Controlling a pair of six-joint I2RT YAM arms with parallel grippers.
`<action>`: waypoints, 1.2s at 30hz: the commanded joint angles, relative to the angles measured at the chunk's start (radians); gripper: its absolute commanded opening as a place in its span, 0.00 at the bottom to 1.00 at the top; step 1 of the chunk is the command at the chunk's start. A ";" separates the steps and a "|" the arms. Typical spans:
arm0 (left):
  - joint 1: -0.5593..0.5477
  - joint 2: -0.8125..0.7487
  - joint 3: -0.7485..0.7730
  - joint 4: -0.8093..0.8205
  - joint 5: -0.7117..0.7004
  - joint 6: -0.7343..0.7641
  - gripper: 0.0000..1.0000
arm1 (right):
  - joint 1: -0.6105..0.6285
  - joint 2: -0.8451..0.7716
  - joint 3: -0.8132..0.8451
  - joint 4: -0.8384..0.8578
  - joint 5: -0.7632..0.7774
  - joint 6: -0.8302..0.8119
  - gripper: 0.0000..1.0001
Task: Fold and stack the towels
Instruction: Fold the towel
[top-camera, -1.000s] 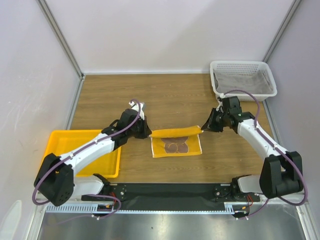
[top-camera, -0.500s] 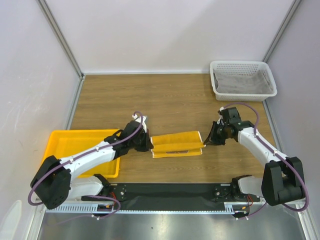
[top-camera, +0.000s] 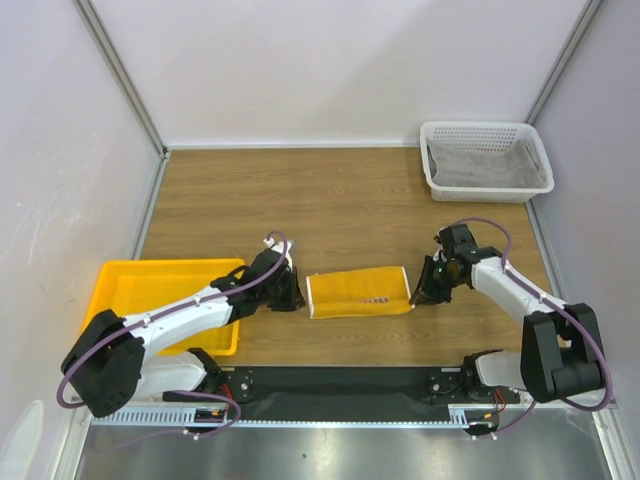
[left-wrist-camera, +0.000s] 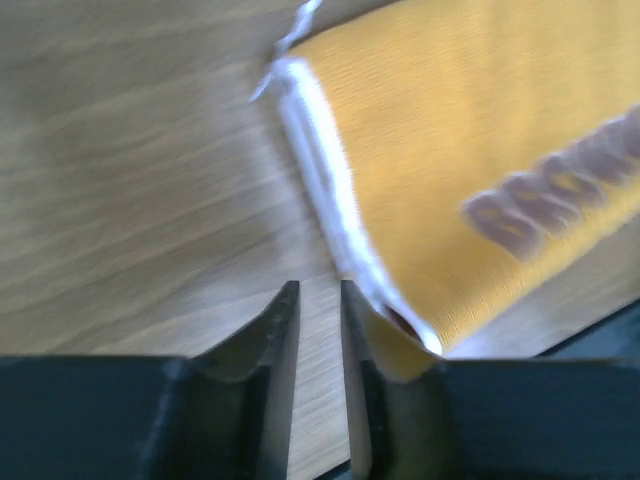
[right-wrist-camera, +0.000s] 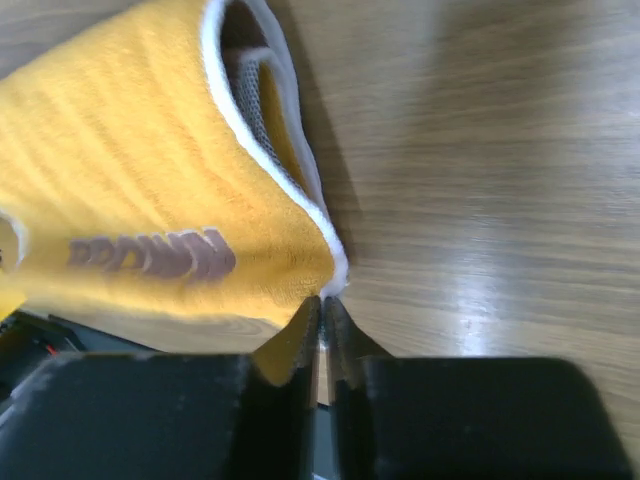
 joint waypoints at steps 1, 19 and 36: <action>0.002 0.019 0.055 -0.102 -0.069 0.002 0.30 | 0.003 0.029 0.017 -0.036 0.034 -0.008 0.22; 0.000 0.065 0.327 -0.088 0.031 -0.065 0.58 | 0.098 0.023 0.170 0.149 0.023 0.205 0.40; 0.000 0.418 0.271 0.020 -0.005 -0.070 0.38 | 0.132 0.152 0.126 0.221 0.092 0.102 0.36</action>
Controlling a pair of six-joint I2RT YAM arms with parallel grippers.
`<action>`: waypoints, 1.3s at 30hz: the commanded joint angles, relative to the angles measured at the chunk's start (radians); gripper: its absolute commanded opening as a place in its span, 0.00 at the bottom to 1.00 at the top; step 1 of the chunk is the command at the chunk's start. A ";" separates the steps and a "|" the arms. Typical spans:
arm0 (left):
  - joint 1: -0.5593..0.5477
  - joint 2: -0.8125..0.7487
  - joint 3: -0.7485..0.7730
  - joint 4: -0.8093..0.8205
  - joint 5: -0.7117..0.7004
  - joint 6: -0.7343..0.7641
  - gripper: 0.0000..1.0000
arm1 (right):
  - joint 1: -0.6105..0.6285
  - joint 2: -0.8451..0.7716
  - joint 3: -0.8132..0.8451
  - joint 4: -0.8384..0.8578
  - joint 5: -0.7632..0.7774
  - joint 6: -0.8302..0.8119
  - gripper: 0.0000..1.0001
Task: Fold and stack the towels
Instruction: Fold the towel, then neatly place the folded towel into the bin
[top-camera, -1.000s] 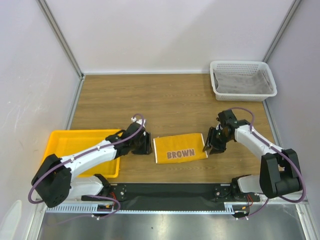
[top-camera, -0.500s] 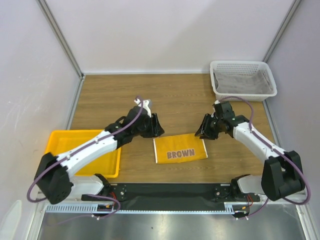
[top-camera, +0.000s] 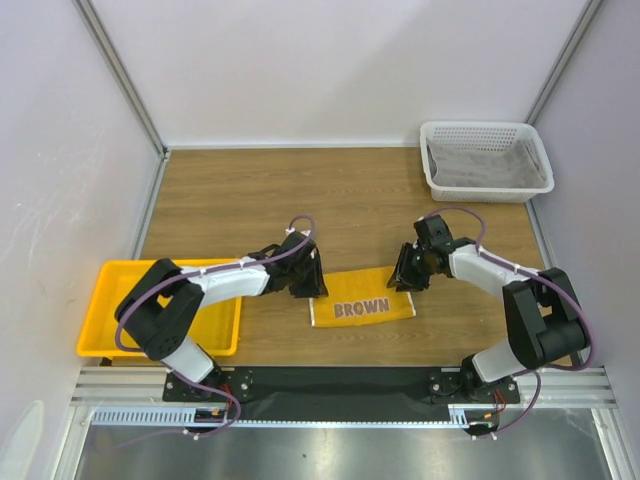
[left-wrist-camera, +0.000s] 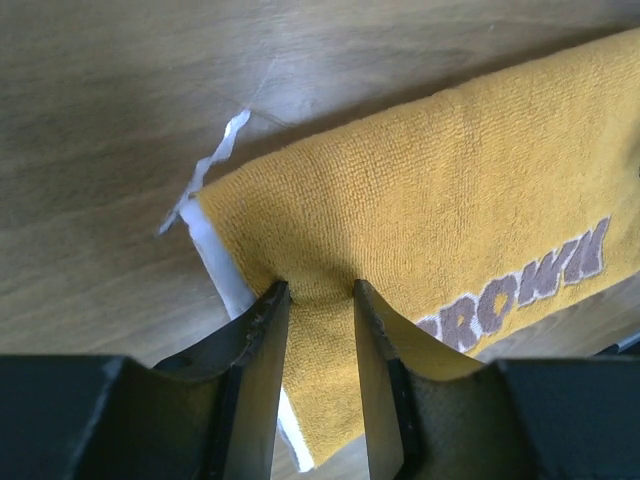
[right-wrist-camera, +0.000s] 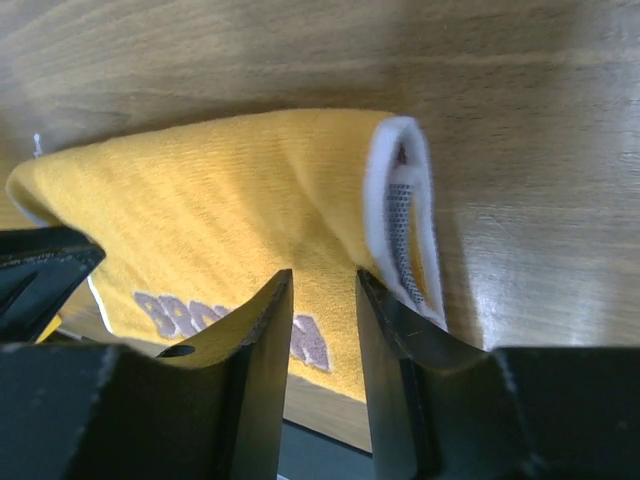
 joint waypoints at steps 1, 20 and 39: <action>0.001 0.040 0.071 -0.018 -0.055 0.068 0.38 | 0.003 -0.061 0.071 -0.022 0.032 -0.036 0.38; 0.015 -0.060 0.329 -0.327 -0.242 0.259 0.67 | 0.002 -0.215 0.090 -0.159 0.165 -0.009 0.87; 0.024 0.028 0.088 -0.091 -0.169 0.171 0.64 | 0.012 -0.157 -0.102 0.060 0.154 0.020 0.79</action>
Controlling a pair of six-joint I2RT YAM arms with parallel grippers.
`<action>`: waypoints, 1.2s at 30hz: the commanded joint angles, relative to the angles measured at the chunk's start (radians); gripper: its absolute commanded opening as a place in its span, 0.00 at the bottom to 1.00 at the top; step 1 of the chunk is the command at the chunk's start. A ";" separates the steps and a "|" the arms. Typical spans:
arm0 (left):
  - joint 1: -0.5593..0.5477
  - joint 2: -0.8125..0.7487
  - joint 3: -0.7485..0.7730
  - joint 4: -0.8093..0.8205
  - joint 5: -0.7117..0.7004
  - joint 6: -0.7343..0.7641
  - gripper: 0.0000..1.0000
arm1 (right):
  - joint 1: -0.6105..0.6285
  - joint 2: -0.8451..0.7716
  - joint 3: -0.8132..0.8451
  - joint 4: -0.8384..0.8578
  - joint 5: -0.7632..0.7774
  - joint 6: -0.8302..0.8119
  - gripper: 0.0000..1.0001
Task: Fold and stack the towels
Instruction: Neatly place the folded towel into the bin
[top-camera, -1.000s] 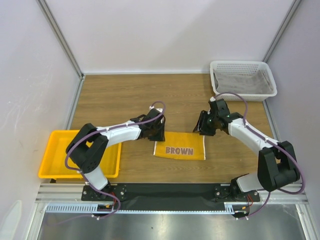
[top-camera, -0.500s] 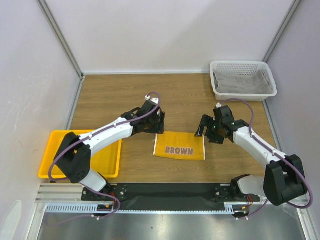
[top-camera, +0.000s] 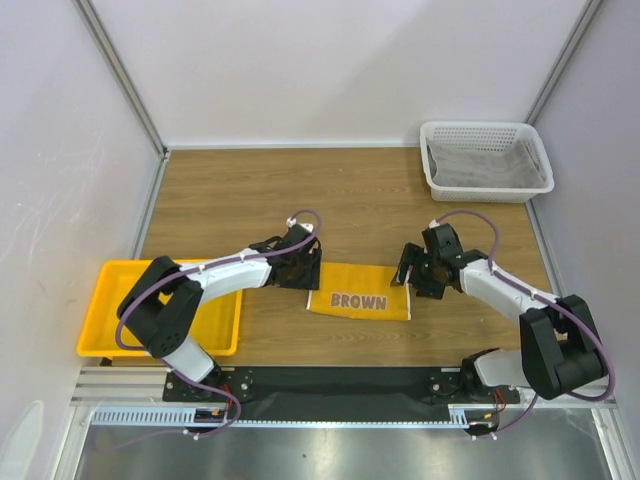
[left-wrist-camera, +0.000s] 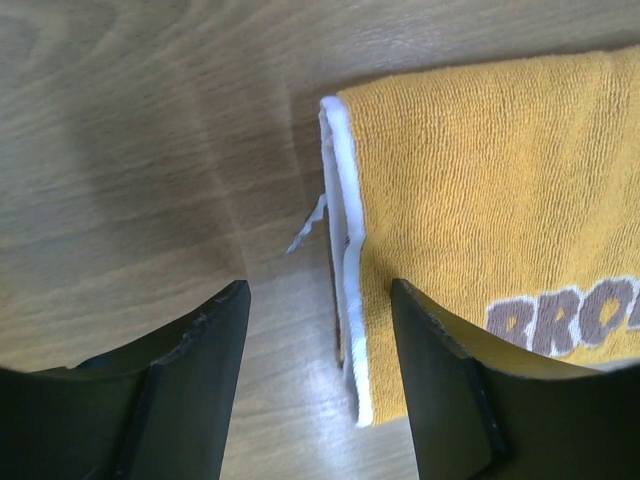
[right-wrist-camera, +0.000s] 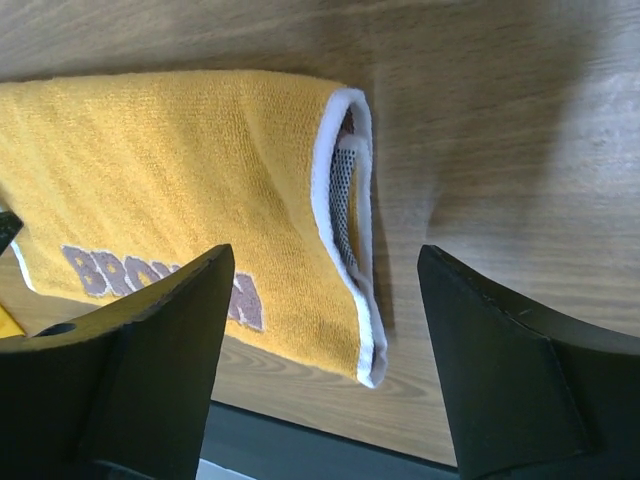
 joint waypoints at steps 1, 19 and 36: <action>0.005 0.017 -0.021 0.108 0.019 -0.036 0.63 | 0.008 0.027 -0.013 0.096 -0.004 0.016 0.78; 0.047 0.036 -0.010 0.120 -0.023 -0.053 0.54 | 0.017 0.186 0.019 0.169 0.007 0.007 0.06; 0.205 -0.036 0.131 0.040 -0.033 0.010 0.60 | -0.082 0.842 1.053 -0.167 0.120 -0.404 0.00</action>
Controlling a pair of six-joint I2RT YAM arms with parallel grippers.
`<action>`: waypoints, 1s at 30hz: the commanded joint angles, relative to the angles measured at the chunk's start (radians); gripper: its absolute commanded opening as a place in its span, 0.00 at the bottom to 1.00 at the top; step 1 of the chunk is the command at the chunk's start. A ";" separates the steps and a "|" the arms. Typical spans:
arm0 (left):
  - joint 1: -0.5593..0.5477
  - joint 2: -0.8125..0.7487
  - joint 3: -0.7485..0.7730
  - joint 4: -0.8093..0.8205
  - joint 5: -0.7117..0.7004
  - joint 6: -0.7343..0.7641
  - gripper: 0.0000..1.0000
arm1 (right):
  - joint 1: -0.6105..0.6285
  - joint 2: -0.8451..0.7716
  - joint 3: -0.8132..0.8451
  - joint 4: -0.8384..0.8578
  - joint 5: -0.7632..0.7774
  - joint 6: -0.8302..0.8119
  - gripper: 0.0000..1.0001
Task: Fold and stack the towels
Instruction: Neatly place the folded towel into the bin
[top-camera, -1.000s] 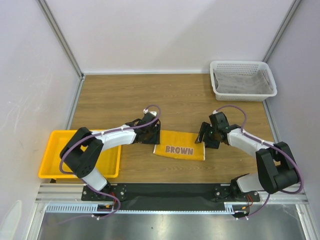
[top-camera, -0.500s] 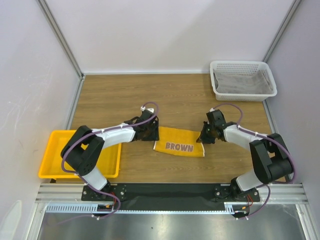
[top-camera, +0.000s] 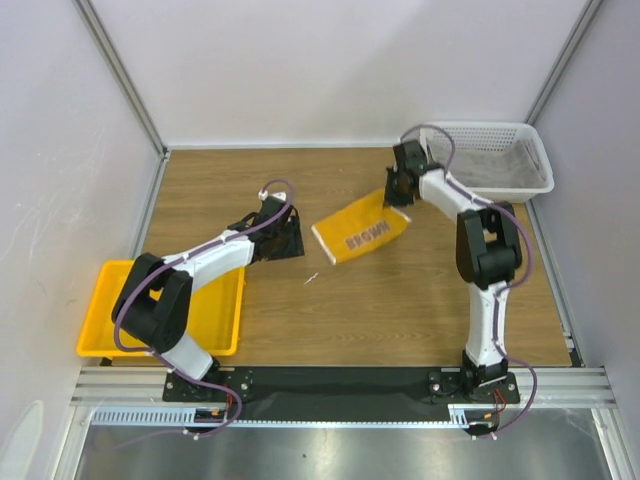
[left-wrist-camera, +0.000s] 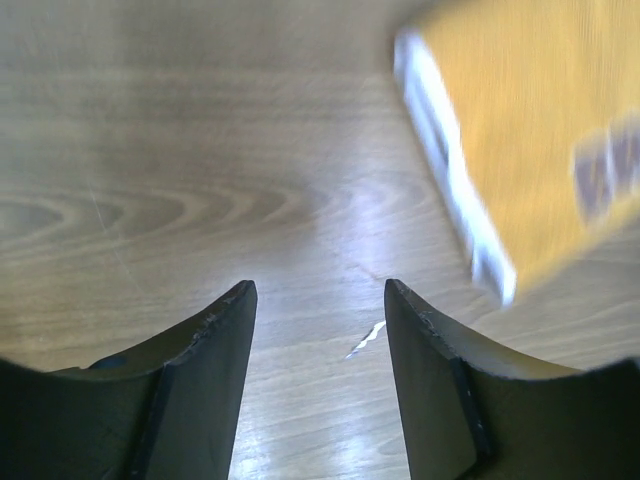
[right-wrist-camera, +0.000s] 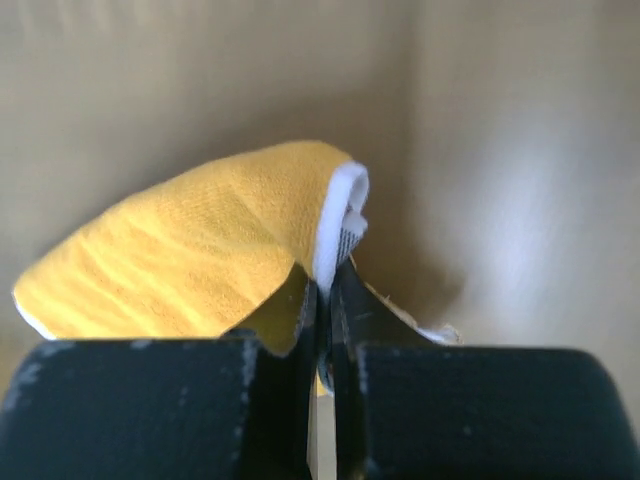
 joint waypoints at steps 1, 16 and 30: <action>0.008 -0.052 0.052 -0.013 -0.026 0.029 0.60 | -0.042 0.145 0.307 -0.154 0.039 -0.173 0.00; 0.058 -0.049 0.074 0.007 -0.052 0.042 0.87 | -0.105 0.293 0.890 -0.280 0.245 -0.380 0.00; 0.112 0.049 0.172 -0.063 -0.026 0.054 0.89 | -0.175 0.265 0.924 -0.260 0.382 -0.517 0.00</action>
